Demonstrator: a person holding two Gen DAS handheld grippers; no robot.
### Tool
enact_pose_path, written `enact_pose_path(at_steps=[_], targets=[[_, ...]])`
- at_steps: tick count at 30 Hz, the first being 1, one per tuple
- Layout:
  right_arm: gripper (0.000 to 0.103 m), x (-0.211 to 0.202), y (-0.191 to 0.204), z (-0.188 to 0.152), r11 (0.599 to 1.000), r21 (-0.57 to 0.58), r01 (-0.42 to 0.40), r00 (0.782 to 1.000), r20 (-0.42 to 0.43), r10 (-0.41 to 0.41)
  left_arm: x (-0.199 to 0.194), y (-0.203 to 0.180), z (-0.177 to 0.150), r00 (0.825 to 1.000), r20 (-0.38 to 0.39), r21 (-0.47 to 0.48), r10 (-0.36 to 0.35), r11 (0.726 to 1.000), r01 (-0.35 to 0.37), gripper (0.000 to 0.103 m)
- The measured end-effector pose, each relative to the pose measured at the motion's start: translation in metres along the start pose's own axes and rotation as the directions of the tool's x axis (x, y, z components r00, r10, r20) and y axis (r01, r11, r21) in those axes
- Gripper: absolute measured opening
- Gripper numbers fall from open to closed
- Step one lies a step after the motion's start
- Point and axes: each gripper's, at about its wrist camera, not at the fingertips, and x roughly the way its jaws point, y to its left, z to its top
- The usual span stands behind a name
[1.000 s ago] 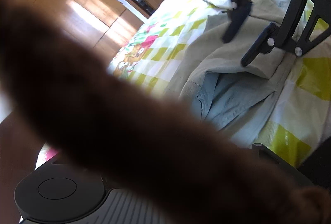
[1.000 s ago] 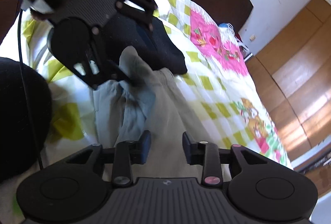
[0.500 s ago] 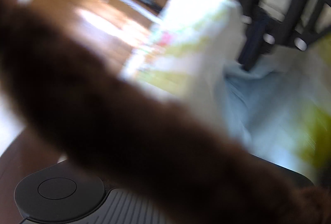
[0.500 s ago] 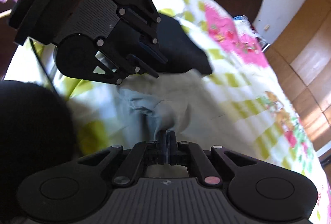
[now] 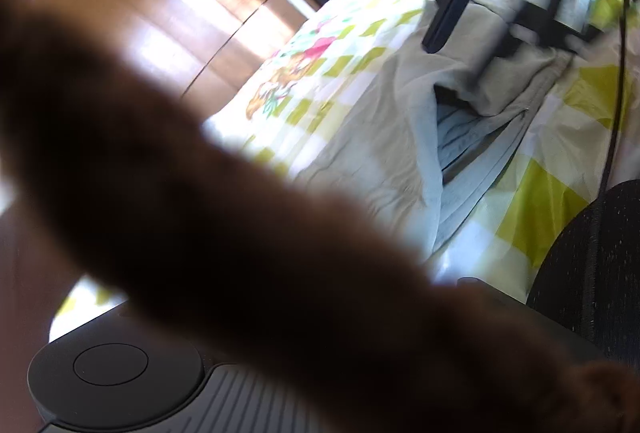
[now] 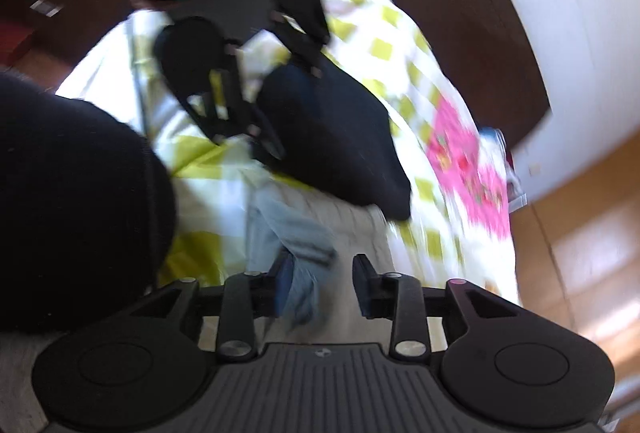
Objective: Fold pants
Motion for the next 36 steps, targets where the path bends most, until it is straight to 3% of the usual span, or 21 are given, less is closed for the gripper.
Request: enact_pose_path(at_steps=[5, 8, 10, 11, 13, 15, 17, 18, 20, 21, 24, 27, 29, 32, 34, 36], targets=[[0.054, 0.05, 0.013, 0.017, 0.989, -0.147, 0.009, 1.0, -0.011, -0.011, -0.002, 0.005, -0.011, 1.0, 0.005, -0.063, 0.003, 0.998, -0.002, 0.044], [0.053, 0.075, 0.015, 0.019, 0.981, -0.191, -0.039, 0.998, -0.047, 0.031, -0.005, 0.008, -0.016, 1.0, 0.016, -0.086, 0.009, 0.996, -0.008, 0.044], [0.023, 0.085, -0.002, 0.024, 0.996, -0.067, -0.051, 0.994, -0.1, 0.044, -0.005, 0.01, -0.018, 1.0, 0.022, -0.097, 0.012, 0.995, -0.01, 0.044], [0.018, 0.087, -0.016, 0.026, 0.999, 0.019, -0.049, 0.992, -0.114, 0.051, -0.005, 0.011, -0.019, 1.0, 0.023, -0.101, 0.015, 0.995, -0.012, 0.044], [0.018, 0.083, -0.056, 0.028, 0.971, 0.239, -0.007, 0.992, -0.123, 0.037, -0.003, 0.014, -0.02, 0.999, 0.03, -0.112, 0.024, 0.994, -0.02, 0.044], [0.018, 0.075, -0.101, 0.027, 0.887, 0.451, 0.102, 0.989, -0.14, -0.043, -0.003, 0.018, -0.021, 0.999, 0.043, -0.132, 0.031, 0.991, -0.026, 0.044], [0.021, 0.069, -0.125, 0.03, 0.808, 0.573, 0.139, 0.989, -0.126, -0.081, -0.004, 0.024, -0.019, 0.997, 0.058, -0.162, 0.042, 0.986, -0.032, 0.044], [0.021, 0.07, -0.123, 0.034, 0.806, 0.58, 0.116, 0.992, -0.11, -0.064, -0.004, 0.026, -0.018, 0.997, 0.066, -0.175, 0.045, 0.984, -0.033, 0.044], [0.021, 0.087, -0.096, 0.042, 0.849, 0.523, 0.076, 0.994, -0.111, -0.021, -0.006, 0.029, -0.016, 0.996, 0.079, -0.204, 0.048, 0.978, -0.031, 0.044], [0.021, 0.097, -0.081, 0.042, 0.85, 0.525, 0.036, 0.992, -0.121, 0.033, -0.006, 0.03, -0.015, 0.996, 0.08, -0.211, 0.046, 0.977, -0.029, 0.044], [0.022, 0.126, -0.044, 0.038, 0.813, 0.577, -0.078, 0.972, -0.138, 0.191, -0.01, 0.024, -0.018, 0.997, 0.067, -0.211, 0.033, 0.977, -0.018, 0.044], [0.029, 0.12, -0.032, 0.036, 0.836, 0.545, -0.067, 0.979, -0.128, 0.162, -0.014, 0.015, -0.023, 0.999, 0.042, -0.207, 0.009, 0.978, 0.0, 0.044], [0.034, 0.103, -0.047, 0.031, 0.805, 0.589, -0.066, 0.982, -0.104, 0.157, -0.019, 0.009, -0.023, 0.999, 0.042, -0.191, -0.005, 0.981, 0.013, 0.044], [0.04, 0.069, -0.07, 0.013, 0.75, 0.662, -0.002, 0.99, -0.104, 0.094, -0.023, 0.007, -0.013, 0.998, 0.067, -0.181, -0.013, 0.983, 0.025, 0.044], [0.044, 0.047, -0.082, -0.006, 0.706, 0.706, 0.058, 0.989, -0.139, 0.058, -0.024, 0.008, -0.004, 0.995, 0.097, -0.185, -0.015, 0.982, 0.033, 0.044], [0.044, 0.033, -0.095, -0.035, 0.668, 0.728, 0.155, 0.973, -0.228, 0.023, -0.023, 0.008, 0.01, 0.99, 0.138, -0.196, -0.03, 0.979, 0.057, 0.044]])
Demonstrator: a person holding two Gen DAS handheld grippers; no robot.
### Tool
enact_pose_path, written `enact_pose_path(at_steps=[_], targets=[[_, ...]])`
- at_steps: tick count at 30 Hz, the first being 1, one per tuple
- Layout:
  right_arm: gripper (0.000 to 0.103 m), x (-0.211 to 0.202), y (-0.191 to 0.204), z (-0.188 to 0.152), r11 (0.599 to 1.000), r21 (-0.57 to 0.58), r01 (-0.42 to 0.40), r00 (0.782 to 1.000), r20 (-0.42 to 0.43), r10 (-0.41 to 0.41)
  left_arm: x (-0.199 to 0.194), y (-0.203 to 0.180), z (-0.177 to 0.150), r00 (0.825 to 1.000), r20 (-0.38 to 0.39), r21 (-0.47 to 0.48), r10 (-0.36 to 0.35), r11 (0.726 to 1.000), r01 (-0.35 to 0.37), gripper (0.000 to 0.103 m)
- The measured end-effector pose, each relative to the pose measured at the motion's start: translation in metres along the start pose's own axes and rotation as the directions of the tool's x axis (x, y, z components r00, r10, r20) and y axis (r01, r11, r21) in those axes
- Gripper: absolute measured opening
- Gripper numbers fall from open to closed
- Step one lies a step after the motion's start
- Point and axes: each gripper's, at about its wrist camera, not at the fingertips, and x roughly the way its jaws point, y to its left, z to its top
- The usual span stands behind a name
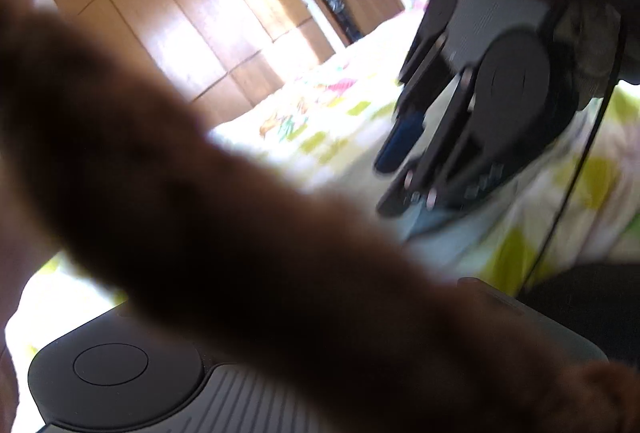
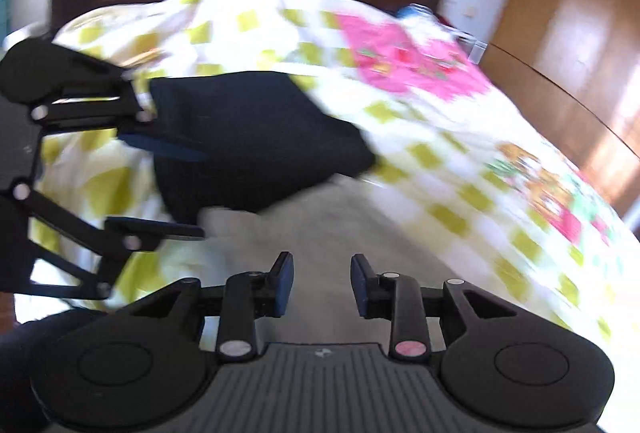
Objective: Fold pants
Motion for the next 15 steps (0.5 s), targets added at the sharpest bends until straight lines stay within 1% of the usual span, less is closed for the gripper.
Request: enact_pose_path(at_steps=[1, 3, 4, 6, 8, 9, 10, 11, 14, 15], targets=[[0.044, -0.001, -0.019, -0.007, 0.998, 0.023, 0.053, 0.998, -0.029, -0.052, 0.003, -0.002, 0.008, 1.0, 0.022, -0.008, -0.018, 1.0, 0.018, 0.044], [0.044, 0.001, -0.055, -0.021, 0.986, 0.067, 0.153, 0.983, -0.109, -0.145, 0.01, -0.012, 0.025, 0.996, 0.065, -0.018, -0.056, 0.998, 0.058, 0.044], [0.044, 0.004, -0.08, -0.026, 0.973, 0.103, 0.207, 0.969, -0.16, -0.189, 0.015, -0.018, 0.034, 0.993, 0.082, -0.022, -0.08, 0.996, 0.082, 0.044], [0.044, 0.013, -0.125, -0.038, 0.94, 0.161, 0.302, 0.937, -0.233, -0.261, 0.026, -0.034, 0.055, 0.984, 0.115, -0.021, -0.139, 0.99, 0.143, 0.044], [0.045, 0.025, -0.171, -0.05, 0.893, 0.218, 0.393, 0.897, -0.305, -0.32, 0.039, -0.053, 0.074, 0.972, 0.136, -0.005, -0.194, 0.981, 0.196, 0.045], [0.045, 0.032, -0.191, -0.055, 0.869, 0.253, 0.425, 0.882, -0.333, -0.334, 0.046, -0.062, 0.082, 0.966, 0.138, 0.004, -0.219, 0.975, 0.221, 0.046], [0.045, 0.039, -0.218, -0.065, 0.833, 0.309, 0.458, 0.865, -0.371, -0.338, 0.056, -0.071, 0.091, 0.959, 0.138, 0.009, -0.248, 0.968, 0.249, 0.046], [0.046, 0.047, -0.24, -0.072, 0.799, 0.362, 0.481, 0.854, -0.401, -0.333, 0.065, -0.079, 0.099, 0.952, 0.137, 0.01, -0.273, 0.962, 0.275, 0.046], [0.046, 0.069, -0.284, -0.094, 0.713, 0.466, 0.523, 0.833, -0.457, -0.312, 0.092, -0.103, 0.116, 0.936, 0.118, 0.007, -0.332, 0.943, 0.334, 0.047], [0.046, 0.076, -0.294, -0.098, 0.686, 0.497, 0.531, 0.83, -0.469, -0.303, 0.101, -0.11, 0.12, 0.93, 0.111, 0.005, -0.351, 0.936, 0.353, 0.047]])
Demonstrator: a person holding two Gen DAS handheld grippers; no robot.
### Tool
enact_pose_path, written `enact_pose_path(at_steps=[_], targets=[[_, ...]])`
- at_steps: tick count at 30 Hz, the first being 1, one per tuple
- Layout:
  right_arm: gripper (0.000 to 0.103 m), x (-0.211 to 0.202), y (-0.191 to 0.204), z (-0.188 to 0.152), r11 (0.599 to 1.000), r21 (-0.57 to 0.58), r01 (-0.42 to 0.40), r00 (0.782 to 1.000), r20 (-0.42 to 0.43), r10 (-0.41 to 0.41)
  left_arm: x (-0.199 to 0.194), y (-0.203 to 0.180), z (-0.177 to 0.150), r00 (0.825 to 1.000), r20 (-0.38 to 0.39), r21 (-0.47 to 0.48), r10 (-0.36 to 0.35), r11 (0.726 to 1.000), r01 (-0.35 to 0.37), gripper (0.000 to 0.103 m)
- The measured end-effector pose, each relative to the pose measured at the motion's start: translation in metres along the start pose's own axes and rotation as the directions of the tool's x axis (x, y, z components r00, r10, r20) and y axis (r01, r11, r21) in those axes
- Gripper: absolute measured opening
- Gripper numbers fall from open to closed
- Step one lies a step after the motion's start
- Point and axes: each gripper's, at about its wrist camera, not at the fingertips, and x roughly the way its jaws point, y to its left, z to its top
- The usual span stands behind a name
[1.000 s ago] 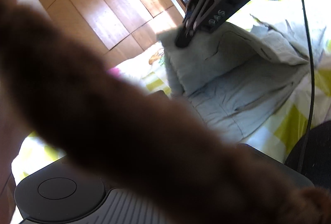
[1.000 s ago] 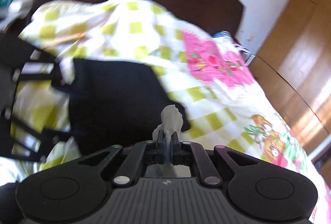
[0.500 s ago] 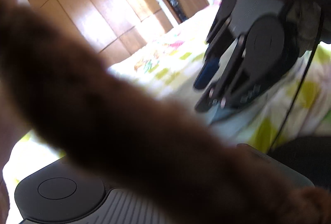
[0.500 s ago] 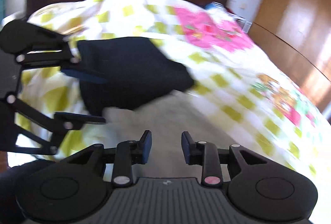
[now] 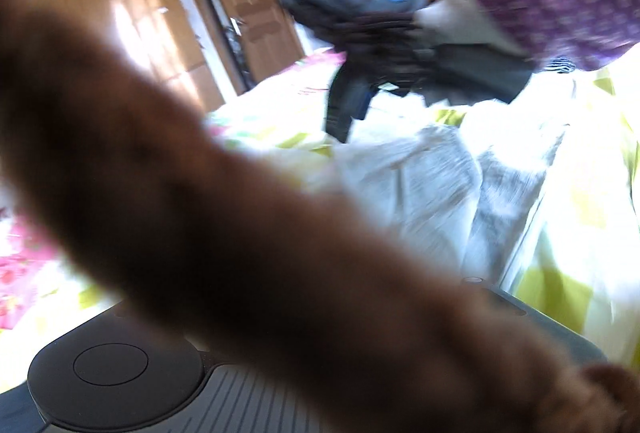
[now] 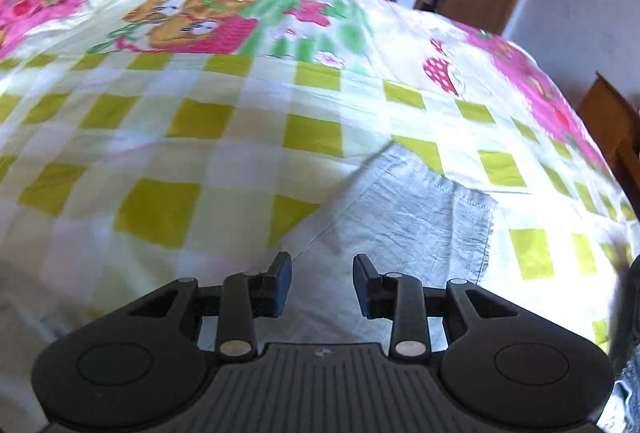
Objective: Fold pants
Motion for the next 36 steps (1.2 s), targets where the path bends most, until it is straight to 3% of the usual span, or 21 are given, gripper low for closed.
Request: enact_pose_path(at_steps=[3, 7, 8, 9, 12, 16, 21, 24, 26, 28, 29, 31, 34, 36], targets=[[0.047, 0.02, -0.009, 0.008, 0.996, 0.084, -0.026, 0.999, -0.027, 0.028, 0.028, -0.01, 0.003, 0.999, -0.026, 0.001, -0.037, 0.999, 0.037, 0.047], [0.047, 0.037, -0.008, 0.011, 0.995, 0.1, 0.004, 1.0, -0.02, -0.002, 0.05, -0.016, 0.004, 0.995, -0.059, -0.001, -0.074, 0.997, 0.075, 0.047], [0.038, 0.038, -0.011, 0.012, 0.993, 0.115, -0.001, 1.0, -0.014, 0.002, 0.054, -0.017, 0.003, 0.995, -0.068, 0.001, -0.079, 0.997, 0.079, 0.047], [0.019, 0.038, -0.015, 0.012, 0.991, 0.133, -0.007, 1.0, -0.015, 0.009, 0.056, -0.018, 0.003, 0.994, -0.074, 0.006, -0.08, 0.997, 0.081, 0.047], [0.016, 0.026, -0.035, 0.009, 0.981, 0.192, -0.041, 0.999, 0.008, 0.04, 0.058, -0.019, 0.005, 0.993, -0.086, 0.021, -0.081, 0.996, 0.083, 0.047], [0.016, -0.022, -0.078, -0.006, 0.959, 0.265, -0.105, 0.991, 0.106, 0.079, 0.053, -0.019, 0.016, 0.996, -0.07, 0.042, -0.061, 0.997, 0.064, 0.047], [0.016, -0.113, -0.157, -0.052, 0.897, 0.394, -0.199, 0.962, 0.255, 0.102, 0.042, -0.025, 0.032, 0.999, -0.019, 0.069, -0.043, 0.997, 0.044, 0.052], [0.017, -0.159, -0.194, -0.1, 0.852, 0.478, -0.211, 0.949, 0.308, 0.062, 0.039, -0.035, 0.04, 0.999, 0.005, 0.086, -0.05, 0.995, 0.049, 0.053], [0.017, -0.176, -0.215, -0.145, 0.822, 0.54, -0.18, 0.957, 0.288, 0.02, 0.038, -0.044, 0.045, 0.998, 0.015, 0.093, -0.068, 0.993, 0.066, 0.053], [0.017, -0.171, -0.226, -0.183, 0.812, 0.577, -0.084, 0.978, 0.204, -0.043, 0.038, -0.057, 0.048, 0.996, 0.023, 0.112, -0.086, 0.99, 0.083, 0.055], [0.017, -0.16, -0.231, -0.203, 0.816, 0.578, -0.019, 0.989, 0.132, -0.07, 0.04, -0.066, 0.048, 0.995, 0.017, 0.127, -0.099, 0.987, 0.096, 0.057], [0.017, -0.151, -0.235, -0.227, 0.811, 0.584, 0.034, 0.994, 0.068, -0.09, 0.047, -0.083, 0.048, 0.992, -0.009, 0.159, -0.129, 0.979, 0.129, 0.057], [0.021, -0.162, -0.226, -0.234, 0.882, 0.469, 0.042, 0.982, 0.142, -0.123, 0.058, -0.106, 0.048, 0.987, -0.043, 0.223, -0.156, 0.961, 0.162, 0.057], [0.023, -0.165, -0.209, -0.223, 0.947, 0.32, 0.031, 0.974, 0.202, -0.1, 0.059, -0.115, 0.048, 0.986, -0.05, 0.239, -0.159, 0.957, 0.166, 0.057]])
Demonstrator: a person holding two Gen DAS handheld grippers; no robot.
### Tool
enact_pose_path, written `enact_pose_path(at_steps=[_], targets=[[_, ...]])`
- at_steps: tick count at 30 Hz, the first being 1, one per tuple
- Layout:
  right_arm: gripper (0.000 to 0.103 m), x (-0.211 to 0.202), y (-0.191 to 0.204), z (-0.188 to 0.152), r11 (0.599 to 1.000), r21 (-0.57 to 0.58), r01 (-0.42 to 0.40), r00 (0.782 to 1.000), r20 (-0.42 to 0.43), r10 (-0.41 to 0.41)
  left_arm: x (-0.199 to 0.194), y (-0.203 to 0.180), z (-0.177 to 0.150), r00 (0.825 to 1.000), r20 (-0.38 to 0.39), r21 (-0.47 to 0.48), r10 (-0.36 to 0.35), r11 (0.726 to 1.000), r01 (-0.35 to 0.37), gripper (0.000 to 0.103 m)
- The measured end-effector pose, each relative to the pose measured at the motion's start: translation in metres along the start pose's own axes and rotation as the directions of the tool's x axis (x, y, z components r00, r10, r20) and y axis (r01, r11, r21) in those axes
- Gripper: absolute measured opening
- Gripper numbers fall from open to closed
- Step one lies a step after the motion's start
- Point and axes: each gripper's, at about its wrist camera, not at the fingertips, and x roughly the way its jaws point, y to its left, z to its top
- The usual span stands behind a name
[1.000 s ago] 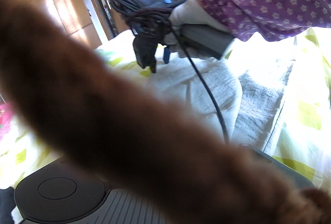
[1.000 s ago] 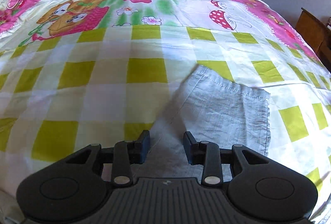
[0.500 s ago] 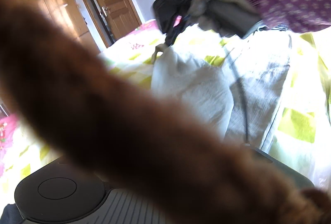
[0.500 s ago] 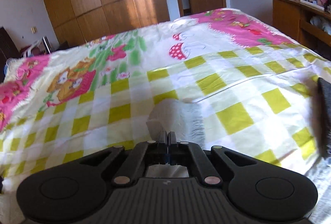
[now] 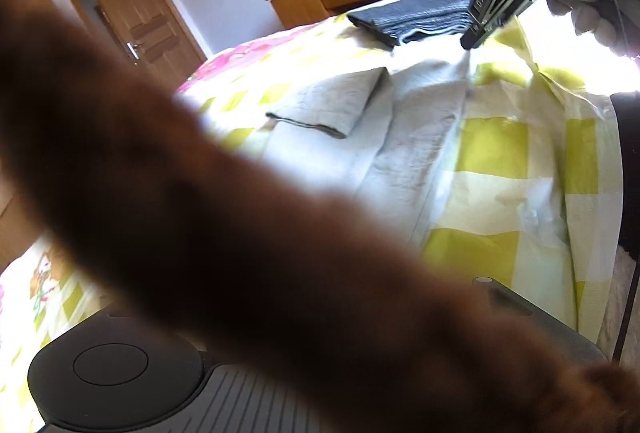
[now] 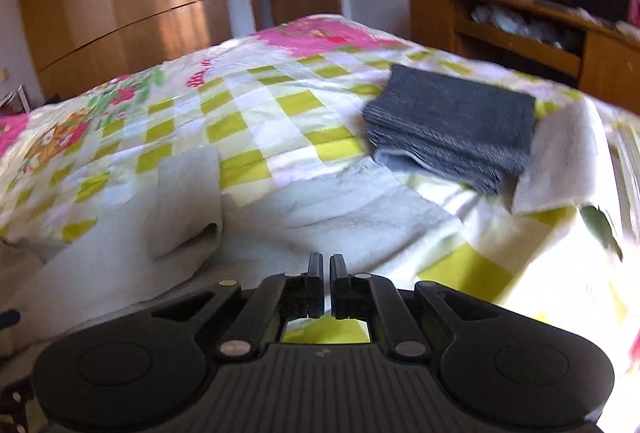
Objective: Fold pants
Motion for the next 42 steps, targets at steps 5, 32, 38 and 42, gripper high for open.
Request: enact_pose_path(at_steps=[5, 32, 38, 42], targets=[[0.046, 0.016, 0.067, 0.004, 0.892, -0.452, -0.021, 0.994, 0.089, 0.068, 0.003, -0.001, 0.006, 1.0, -0.02, -0.011, 0.012, 1.0, -0.012, 0.057], [0.016, -0.001, -0.063, 0.059, 0.942, 0.265, -0.205, 0.975, 0.134, 0.174, -0.009, 0.011, 0.026, 0.999, 0.031, -0.089, 0.039, 0.995, -0.036, 0.057], [0.017, 0.041, -0.089, 0.006, 0.919, 0.381, -0.099, 0.99, -0.052, 0.129, 0.003, -0.009, 0.033, 1.0, 0.024, -0.048, -0.005, 0.999, 0.007, 0.06], [0.021, 0.045, -0.1, -0.003, 0.881, 0.46, -0.112, 0.986, -0.056, 0.155, 0.012, -0.026, 0.03, 0.999, -0.011, 0.018, -0.036, 0.999, 0.036, 0.06]])
